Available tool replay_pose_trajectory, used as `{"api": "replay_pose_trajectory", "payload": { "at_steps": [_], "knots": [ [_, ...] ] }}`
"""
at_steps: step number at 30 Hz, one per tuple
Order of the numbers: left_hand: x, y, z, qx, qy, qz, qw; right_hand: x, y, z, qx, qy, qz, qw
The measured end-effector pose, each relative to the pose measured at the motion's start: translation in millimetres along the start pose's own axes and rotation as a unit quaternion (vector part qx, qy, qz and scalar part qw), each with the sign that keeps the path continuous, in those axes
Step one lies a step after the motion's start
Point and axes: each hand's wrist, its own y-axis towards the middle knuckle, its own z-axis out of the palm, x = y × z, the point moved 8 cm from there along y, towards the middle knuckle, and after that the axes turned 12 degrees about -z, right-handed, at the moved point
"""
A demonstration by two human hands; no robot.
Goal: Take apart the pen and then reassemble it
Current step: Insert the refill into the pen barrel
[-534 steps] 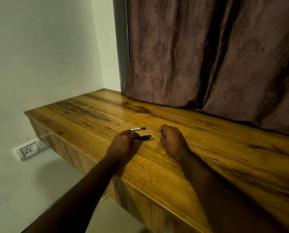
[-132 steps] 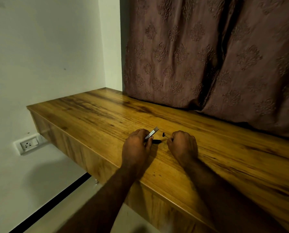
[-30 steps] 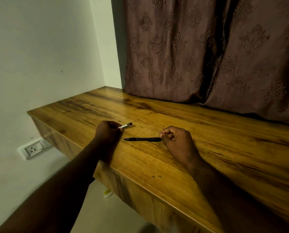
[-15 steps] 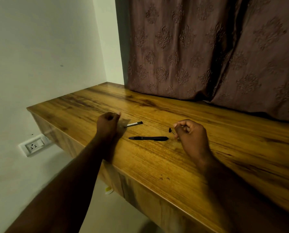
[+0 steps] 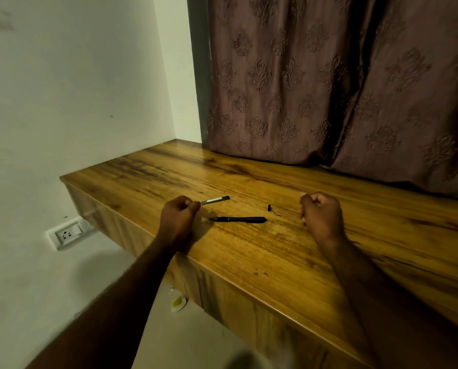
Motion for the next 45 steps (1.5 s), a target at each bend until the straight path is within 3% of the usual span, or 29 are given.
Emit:
{"api": "replay_pose_trajectory", "payload": {
  "at_steps": [2,5,7,12,16,20,30,39,42,45],
  "knots": [
    [-7.0,-6.0,13.3,0.006,0.139,0.083,0.987,1.5,0.2,5.5,0.023,-0.06,-0.022,0.998],
    [-11.6,-22.1,50.3,0.039,0.407,0.218,0.887,4.7,-0.3,12.3,0.052,-0.086,-0.034,0.994],
    [-14.6,-29.3,70.4,0.071,0.456,0.215,0.861,7.9,-2.5,16.0,0.078,-0.093,-0.044,0.992],
    [-18.0,-24.7,93.9,0.092,0.4,0.204,0.889,17.0,-12.6,30.1,0.156,-0.111,-0.088,0.977],
    [-23.5,-29.4,87.1,0.088,0.314,0.252,0.911,17.3,-10.6,28.6,0.141,-0.107,-0.09,0.98],
    [-29.3,-38.4,84.0,0.071,0.282,0.287,0.913,9.1,-4.2,16.4,0.095,-0.128,-0.05,0.986],
    [-28.9,-38.3,84.6,0.067,0.275,0.284,0.916,15.8,-12.1,38.6,0.181,-0.294,-0.093,0.934],
    [-30.9,-44.0,83.9,0.087,0.26,0.271,0.923,17.6,-13.9,44.9,0.187,-0.366,-0.132,0.902],
    [-36.0,-48.8,80.5,0.082,0.241,0.262,0.931,16.1,-12.6,37.9,0.161,-0.356,-0.117,0.913],
    [-43.8,-53.4,77.2,0.068,0.2,0.245,0.946,16.9,-9.2,23.8,0.103,-0.258,-0.098,0.956]
  ]
}}
